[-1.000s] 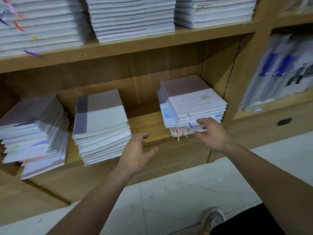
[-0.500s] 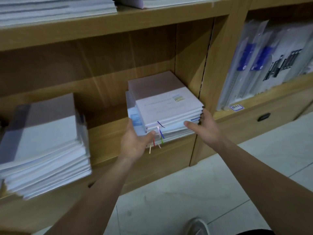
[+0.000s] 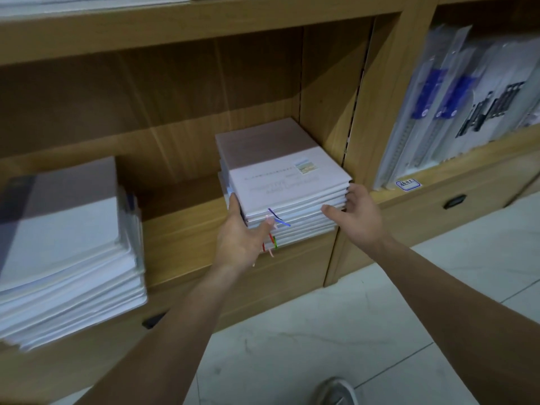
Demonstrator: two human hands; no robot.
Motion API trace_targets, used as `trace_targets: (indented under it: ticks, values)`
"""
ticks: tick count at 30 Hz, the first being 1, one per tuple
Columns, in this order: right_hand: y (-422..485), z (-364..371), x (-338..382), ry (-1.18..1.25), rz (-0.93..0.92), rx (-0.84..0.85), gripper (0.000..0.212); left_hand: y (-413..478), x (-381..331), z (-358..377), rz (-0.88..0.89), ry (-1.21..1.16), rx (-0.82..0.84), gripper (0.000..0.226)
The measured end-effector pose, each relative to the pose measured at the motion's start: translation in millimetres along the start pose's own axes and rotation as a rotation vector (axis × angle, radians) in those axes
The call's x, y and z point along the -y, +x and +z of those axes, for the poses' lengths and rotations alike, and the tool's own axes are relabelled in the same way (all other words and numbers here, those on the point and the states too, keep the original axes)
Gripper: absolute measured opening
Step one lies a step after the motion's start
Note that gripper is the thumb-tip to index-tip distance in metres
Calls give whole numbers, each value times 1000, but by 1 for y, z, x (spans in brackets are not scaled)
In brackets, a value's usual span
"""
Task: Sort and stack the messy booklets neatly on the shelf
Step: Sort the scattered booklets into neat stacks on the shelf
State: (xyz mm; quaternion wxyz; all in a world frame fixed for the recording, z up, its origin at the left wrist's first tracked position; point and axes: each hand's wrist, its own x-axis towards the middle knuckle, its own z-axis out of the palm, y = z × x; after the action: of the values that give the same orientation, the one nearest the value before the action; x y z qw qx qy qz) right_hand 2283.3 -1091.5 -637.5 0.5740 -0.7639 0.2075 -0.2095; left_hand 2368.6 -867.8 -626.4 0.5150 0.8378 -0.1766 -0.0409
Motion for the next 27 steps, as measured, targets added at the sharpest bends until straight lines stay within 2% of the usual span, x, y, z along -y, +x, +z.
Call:
trace_targets:
  ticks: [4,6,9,13,19,24,27]
  values:
    - [-5,-13,-21,-64,63,119,64,-7,20,-10,-32,75,59,80]
    - [-12,-9,-28,-129,92,208,68,-11,33,-12,-65,103,94,81]
    - [-11,-1,-31,-132,89,187,74,-12,43,-12,-73,134,119,81]
    - [-11,5,-26,-142,93,170,80,-8,41,-6,-76,146,111,67]
    - [-27,10,-21,-133,69,238,69,-16,49,-5,-148,53,19,55]
    - [-43,22,-21,-191,64,266,77,-37,53,-15,-227,-51,-41,52]
    - [-50,29,-16,-230,42,312,77,-57,52,-22,-219,-68,-118,40]
